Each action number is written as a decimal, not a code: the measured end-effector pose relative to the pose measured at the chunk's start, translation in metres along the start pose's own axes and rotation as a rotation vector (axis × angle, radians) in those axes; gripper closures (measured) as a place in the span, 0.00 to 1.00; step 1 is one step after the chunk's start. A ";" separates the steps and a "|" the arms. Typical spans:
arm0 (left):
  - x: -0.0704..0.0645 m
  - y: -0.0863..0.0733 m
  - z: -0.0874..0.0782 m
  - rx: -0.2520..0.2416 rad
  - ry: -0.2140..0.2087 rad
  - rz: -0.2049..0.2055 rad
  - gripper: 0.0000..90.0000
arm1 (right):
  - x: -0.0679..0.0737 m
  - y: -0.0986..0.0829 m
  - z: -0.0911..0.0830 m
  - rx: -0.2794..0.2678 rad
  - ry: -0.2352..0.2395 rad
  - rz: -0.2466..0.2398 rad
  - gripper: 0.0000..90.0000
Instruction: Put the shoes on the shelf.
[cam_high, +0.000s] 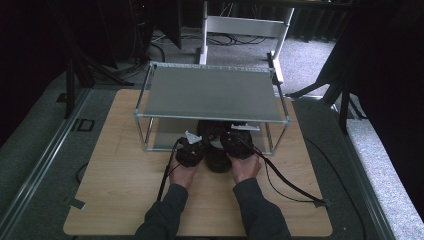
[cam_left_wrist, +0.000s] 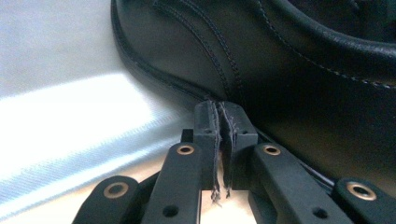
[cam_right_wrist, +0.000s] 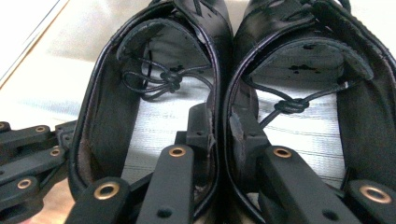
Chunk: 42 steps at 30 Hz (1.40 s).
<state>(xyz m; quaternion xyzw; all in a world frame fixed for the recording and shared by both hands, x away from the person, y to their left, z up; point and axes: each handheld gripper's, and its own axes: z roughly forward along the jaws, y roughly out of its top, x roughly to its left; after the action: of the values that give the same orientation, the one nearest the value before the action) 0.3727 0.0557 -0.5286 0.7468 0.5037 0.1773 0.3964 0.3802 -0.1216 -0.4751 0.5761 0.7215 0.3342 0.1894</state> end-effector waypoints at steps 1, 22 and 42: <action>0.002 0.001 0.000 -0.001 0.001 0.001 0.93 | 0.001 0.002 0.001 0.002 0.000 0.009 0.87; -0.006 -0.024 -0.052 -0.082 -0.133 -0.015 0.38 | -0.062 -0.045 -0.079 -0.325 0.195 -0.094 0.42; -0.042 -0.020 -0.021 0.030 -0.094 0.102 0.39 | -0.081 -0.072 -0.023 -0.109 0.225 -0.158 0.47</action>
<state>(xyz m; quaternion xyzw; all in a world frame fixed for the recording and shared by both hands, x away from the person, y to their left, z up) 0.3282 0.0303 -0.5257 0.7850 0.4482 0.1544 0.3988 0.3360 -0.2136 -0.5179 0.4652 0.7620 0.4195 0.1639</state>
